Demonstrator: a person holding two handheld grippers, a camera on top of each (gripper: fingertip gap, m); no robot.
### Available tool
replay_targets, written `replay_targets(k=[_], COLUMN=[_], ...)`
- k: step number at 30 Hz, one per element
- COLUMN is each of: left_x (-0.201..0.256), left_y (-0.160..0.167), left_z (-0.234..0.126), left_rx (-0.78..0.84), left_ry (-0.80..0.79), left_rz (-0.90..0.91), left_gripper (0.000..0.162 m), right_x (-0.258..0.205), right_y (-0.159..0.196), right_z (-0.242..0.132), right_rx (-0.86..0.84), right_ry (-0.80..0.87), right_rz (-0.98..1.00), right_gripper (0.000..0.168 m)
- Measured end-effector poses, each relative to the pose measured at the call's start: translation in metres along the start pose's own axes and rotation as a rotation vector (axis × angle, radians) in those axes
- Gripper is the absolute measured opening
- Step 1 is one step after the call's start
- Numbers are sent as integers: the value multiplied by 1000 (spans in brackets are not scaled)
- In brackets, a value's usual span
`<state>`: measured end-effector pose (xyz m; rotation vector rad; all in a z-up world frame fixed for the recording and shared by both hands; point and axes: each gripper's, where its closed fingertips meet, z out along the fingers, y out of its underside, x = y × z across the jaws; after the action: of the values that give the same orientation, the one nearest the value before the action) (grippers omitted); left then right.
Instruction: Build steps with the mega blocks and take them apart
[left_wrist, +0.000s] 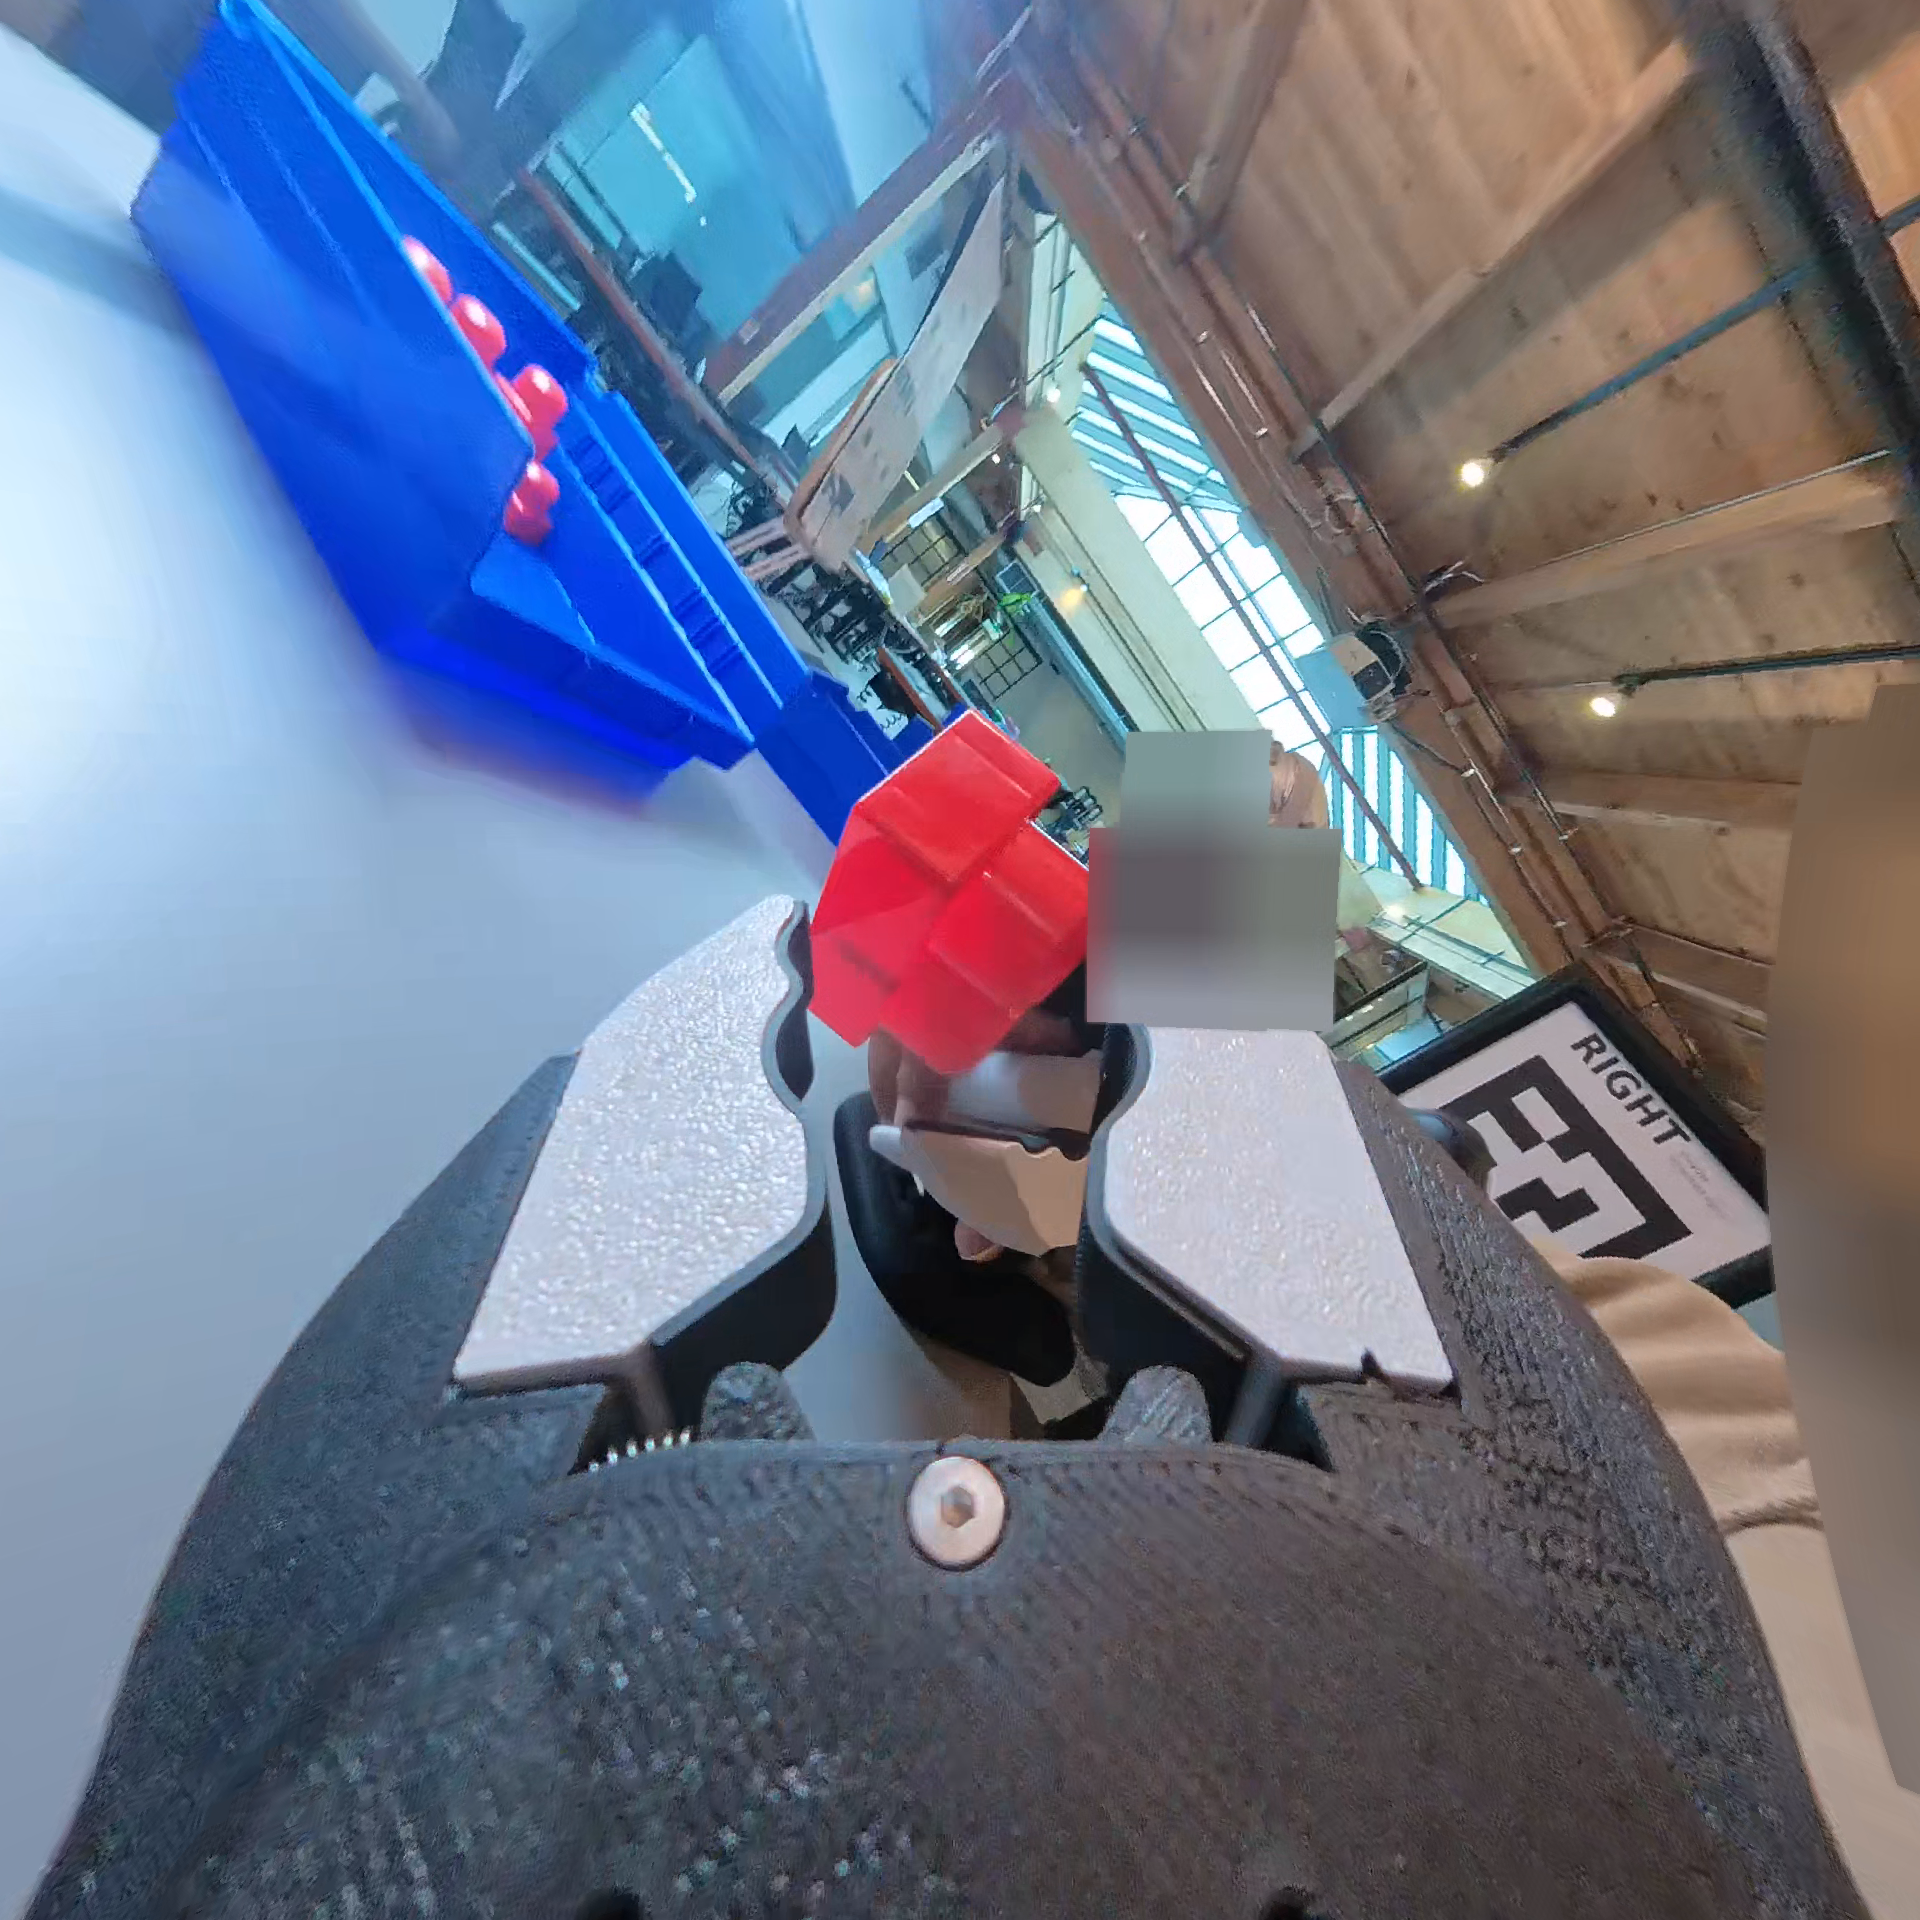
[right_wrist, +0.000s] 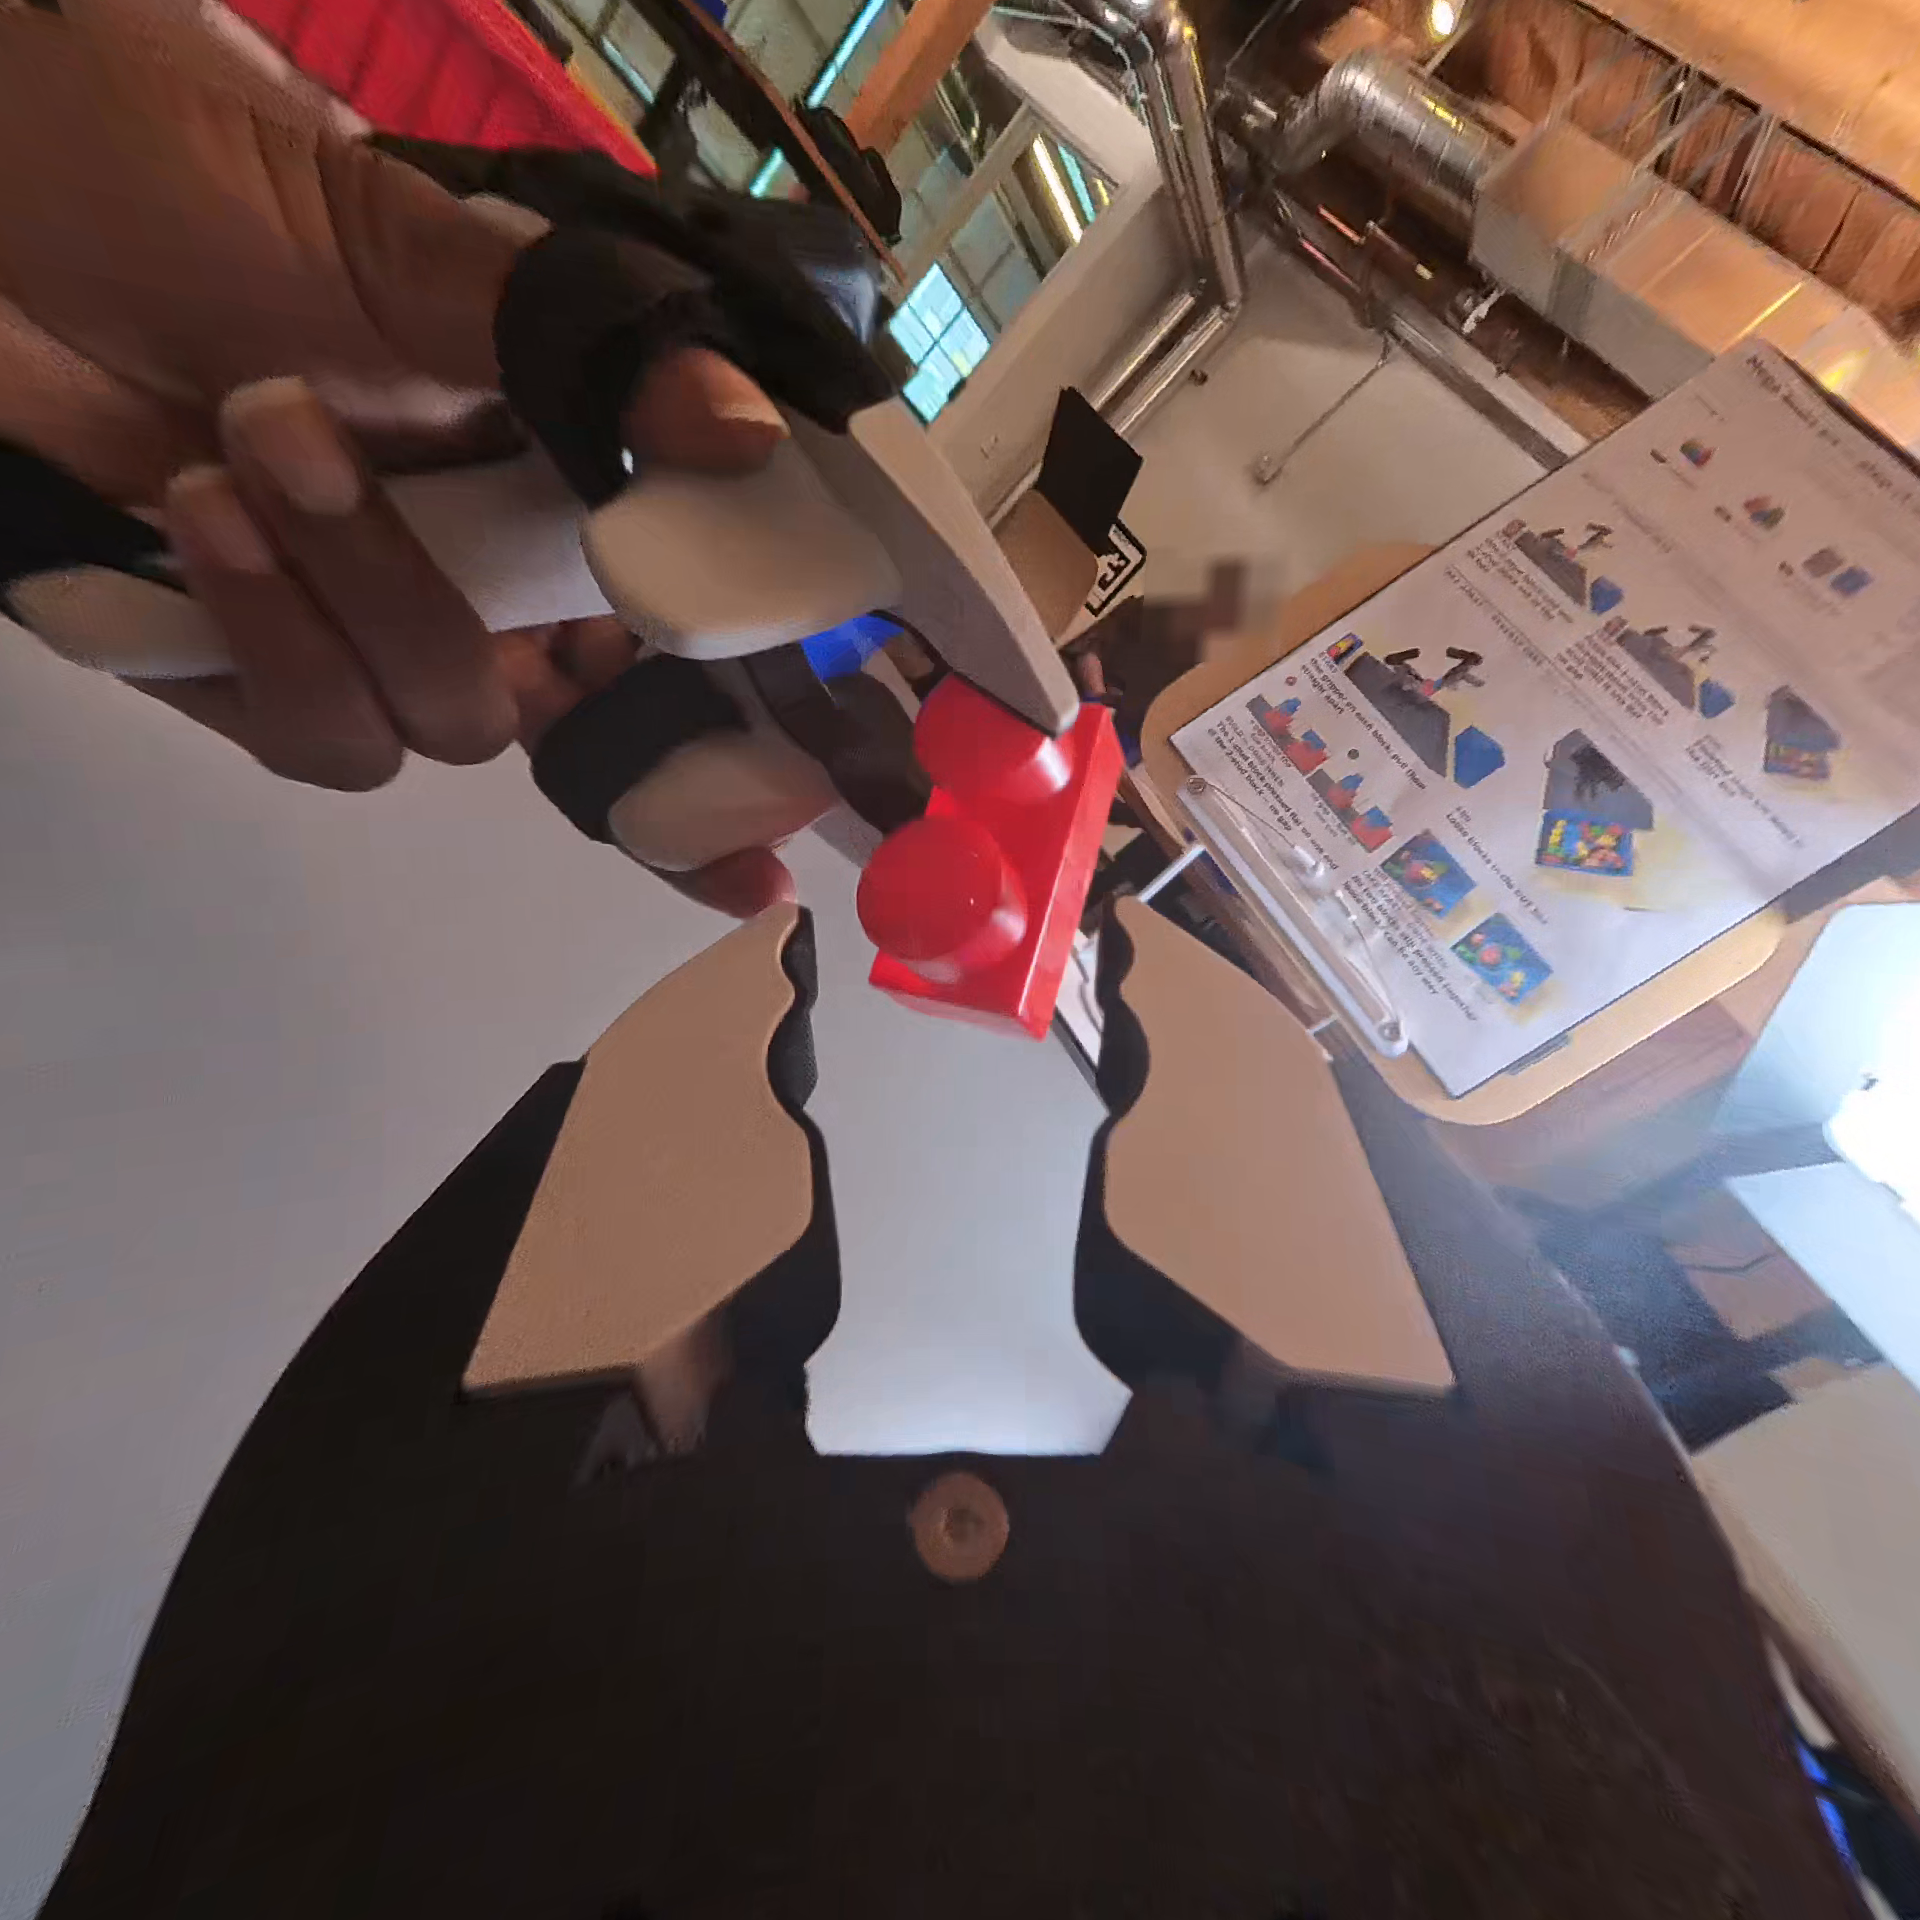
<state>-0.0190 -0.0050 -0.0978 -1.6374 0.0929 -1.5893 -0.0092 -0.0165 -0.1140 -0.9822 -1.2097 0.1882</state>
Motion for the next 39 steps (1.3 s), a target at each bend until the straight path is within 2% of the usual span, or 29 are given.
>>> replay_targets(k=[2, 4, 7, 11, 14, 17, 20, 22, 25, 28, 31, 34, 36, 39], left_x=[3, 0, 0, -20, -33, -56, -69, -74, -76, -73, -67, -67, -80, -116], left_y=[16, 26, 24, 11, 23, 40, 54, 55, 43, 4, -76, -159, -200, -224], left_z=[5, 7, 3, -12, -22, -28, -28, -28, -30, -40, -74, -133, -177, -234], left_rx=[-13, -21, -59, -138, -322, -466, -554, -561, -519, -409, -242, -164, -230, -514], left_ry=[26, 32, 110, 16, -47, -178, -227, -247, -289, -388, -603, -867, -1039, -1185], left_rz=[-67, -119, -157, 146, 418, 688, 768, 783, 825, 958, 1127, 1214, 1200, 1096], left_gripper=[53, 54, 51, 51, 49, 46, 42, 37, 30, 21, 13, 6, 5, 4], right_x=[-2, -1, -1, -17, -36, -52, -63, -56, -33, -12, -2, 5, 9, 13], right_y=[6, 11, 11, 31, 53, 80, 99, 113, 120, 111, 102, 93, 90, 88], right_z=[2, 3, 1, 0, -8, -13, -11, -1, 8, 9, 6, 5, 4, 2], right_rx=[-40, -61, -49, -134, -249, -377, -449, -474, -459, -398, -347, -302, -281, -265], right_ry=[33, 40, -45, -399, -624, -722, -761, -668, -503, -404, -366, -337, -322, -312], right_rz=[-92, -139, 34, 492, 697, 646, 531, 426, 373, 399, 405, 408, 415, 437], right_gripper=[37, 35, 34, 34, 34, 34, 37, 47, 49, 49, 45, 43, 43, 43])
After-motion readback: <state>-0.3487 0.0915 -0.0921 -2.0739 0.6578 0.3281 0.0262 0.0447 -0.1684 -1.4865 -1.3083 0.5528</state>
